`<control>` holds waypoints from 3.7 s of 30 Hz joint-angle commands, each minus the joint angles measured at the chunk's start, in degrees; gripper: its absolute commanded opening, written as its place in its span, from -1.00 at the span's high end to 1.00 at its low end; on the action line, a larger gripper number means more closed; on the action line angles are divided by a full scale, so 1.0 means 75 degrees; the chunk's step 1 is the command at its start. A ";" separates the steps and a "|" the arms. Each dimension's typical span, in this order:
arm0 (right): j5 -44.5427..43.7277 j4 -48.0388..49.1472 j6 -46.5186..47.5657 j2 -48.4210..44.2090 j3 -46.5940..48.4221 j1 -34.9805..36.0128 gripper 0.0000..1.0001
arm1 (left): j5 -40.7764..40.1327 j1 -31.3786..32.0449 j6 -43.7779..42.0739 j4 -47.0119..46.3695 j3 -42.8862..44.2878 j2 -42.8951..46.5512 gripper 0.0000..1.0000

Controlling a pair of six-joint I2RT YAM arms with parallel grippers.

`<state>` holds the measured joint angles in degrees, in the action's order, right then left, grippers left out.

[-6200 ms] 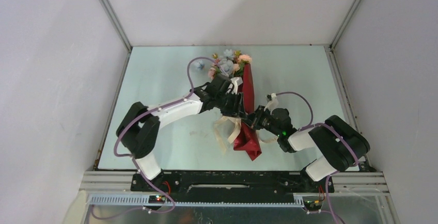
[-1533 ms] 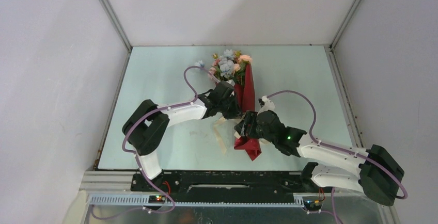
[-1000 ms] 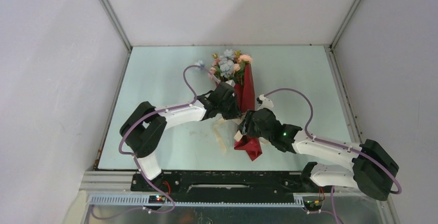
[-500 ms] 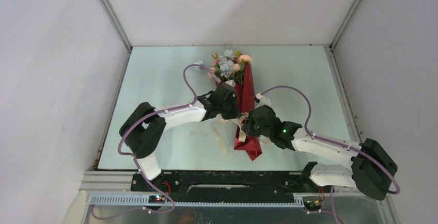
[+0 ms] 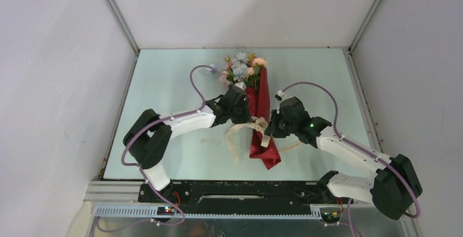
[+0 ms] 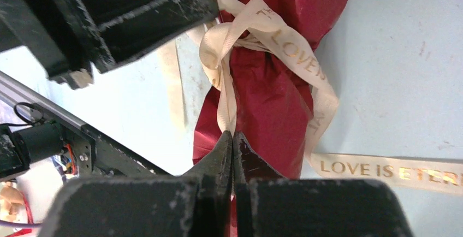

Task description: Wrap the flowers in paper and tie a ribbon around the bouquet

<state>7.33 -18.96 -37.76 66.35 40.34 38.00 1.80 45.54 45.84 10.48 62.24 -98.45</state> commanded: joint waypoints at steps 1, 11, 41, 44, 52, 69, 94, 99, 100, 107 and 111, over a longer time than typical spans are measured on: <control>0.0358 -0.1111 0.0870 -0.0189 0.0573 -0.0211 1.00 | -0.0611 -0.0093 -0.0374 0.0016 0.0047 0.0639 1.00; 0.1153 -0.1602 0.2006 -0.0069 0.0696 -0.0725 1.00 | -0.0950 -0.0089 -0.0768 0.0050 -0.0205 0.0980 1.00; -0.1716 -0.1765 0.4065 0.0169 0.1274 0.1188 -0.59 | -0.0474 0.0101 -0.0866 -0.0414 -0.0578 0.1038 1.00; -0.2009 -0.1868 0.4065 0.0459 0.1311 0.1174 -0.17 | -0.0534 0.0104 -0.0861 -0.0389 -0.0623 0.1081 1.00; -0.2176 -0.1925 0.3838 0.0054 0.1310 0.1002 1.00 | -0.1057 0.0082 -0.0826 -0.0207 -0.0811 0.1348 1.00; -0.0754 -0.2155 0.3066 0.0385 0.0774 -0.0665 1.00 | -0.2297 -0.0908 -0.0612 0.0297 -0.2105 0.2196 1.00; -0.0082 -0.1794 0.2289 0.0381 -0.0070 -0.2174 1.00 | -0.2056 -0.2357 -0.0809 0.0308 -0.2922 0.2596 1.00; 0.0477 -0.1474 0.2455 0.0135 0.0004 -0.2168 0.88 | -0.1521 -0.2334 -0.0981 0.0153 -0.2857 0.2863 1.00; 0.0487 -0.1506 0.2479 0.0074 0.0049 -0.2164 0.71 | -0.1413 -0.2325 -0.1007 0.0204 -0.2754 0.2932 0.91; -0.0748 -0.2231 0.2501 -0.1506 0.0803 -0.2192 -0.97 | -0.2575 -0.2322 -0.0865 0.1793 -0.2050 0.4512 -0.99; -0.1879 -0.2217 0.2379 -0.2863 0.1054 -0.2218 -0.99 | -0.4132 -0.2322 -0.0773 0.3203 -0.1398 0.6138 -0.99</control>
<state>2.85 -35.05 -19.66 52.77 44.01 21.78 -15.07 28.47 40.03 24.29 45.23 -64.53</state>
